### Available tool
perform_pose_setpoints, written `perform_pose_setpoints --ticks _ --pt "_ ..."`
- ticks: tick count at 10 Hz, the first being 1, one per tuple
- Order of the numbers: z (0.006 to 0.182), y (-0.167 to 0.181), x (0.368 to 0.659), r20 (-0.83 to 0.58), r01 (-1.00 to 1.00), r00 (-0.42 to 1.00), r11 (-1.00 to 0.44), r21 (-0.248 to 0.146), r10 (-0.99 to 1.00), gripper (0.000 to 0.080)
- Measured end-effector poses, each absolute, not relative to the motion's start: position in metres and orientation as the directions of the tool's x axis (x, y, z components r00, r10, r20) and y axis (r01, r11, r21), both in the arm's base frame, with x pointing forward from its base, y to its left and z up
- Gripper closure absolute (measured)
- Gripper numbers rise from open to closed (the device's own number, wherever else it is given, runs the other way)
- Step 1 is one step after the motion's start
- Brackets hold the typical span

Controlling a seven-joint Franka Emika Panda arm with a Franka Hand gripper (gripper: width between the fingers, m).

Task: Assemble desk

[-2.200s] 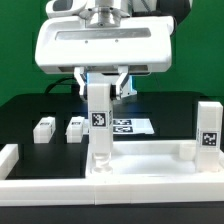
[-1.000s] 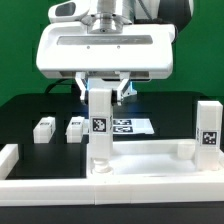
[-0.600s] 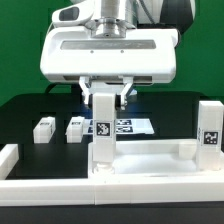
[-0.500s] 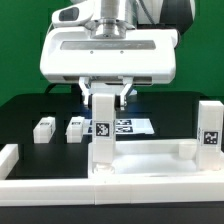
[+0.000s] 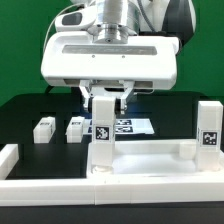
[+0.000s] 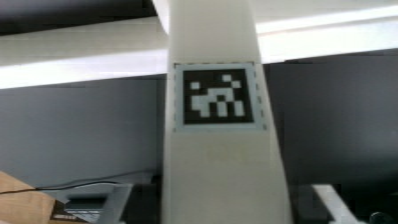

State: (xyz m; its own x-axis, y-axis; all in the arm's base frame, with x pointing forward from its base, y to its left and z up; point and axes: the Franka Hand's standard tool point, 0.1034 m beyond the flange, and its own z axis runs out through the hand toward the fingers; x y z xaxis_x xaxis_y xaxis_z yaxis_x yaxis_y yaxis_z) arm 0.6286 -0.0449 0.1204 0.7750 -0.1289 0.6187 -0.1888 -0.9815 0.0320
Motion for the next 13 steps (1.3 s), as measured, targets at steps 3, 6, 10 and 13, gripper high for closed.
perform_pose_setpoints --ticks 3,6,10,13 --pt "0.119 -0.045 0.628 0.613 -0.188 0.779 -0.982 0.032 -0.13 0.021" --pt "0.118 -0.045 0.628 0.613 -0.188 0.78 -0.982 0.032 -0.13 0.0153" --pt "0.124 -0.052 0.627 0.526 -0.186 0.836 -0.983 0.0 -0.158 0.0151" --pt "0.132 -0.052 0.626 0.421 -0.191 0.886 -0.98 -0.051 -0.195 0.0151"
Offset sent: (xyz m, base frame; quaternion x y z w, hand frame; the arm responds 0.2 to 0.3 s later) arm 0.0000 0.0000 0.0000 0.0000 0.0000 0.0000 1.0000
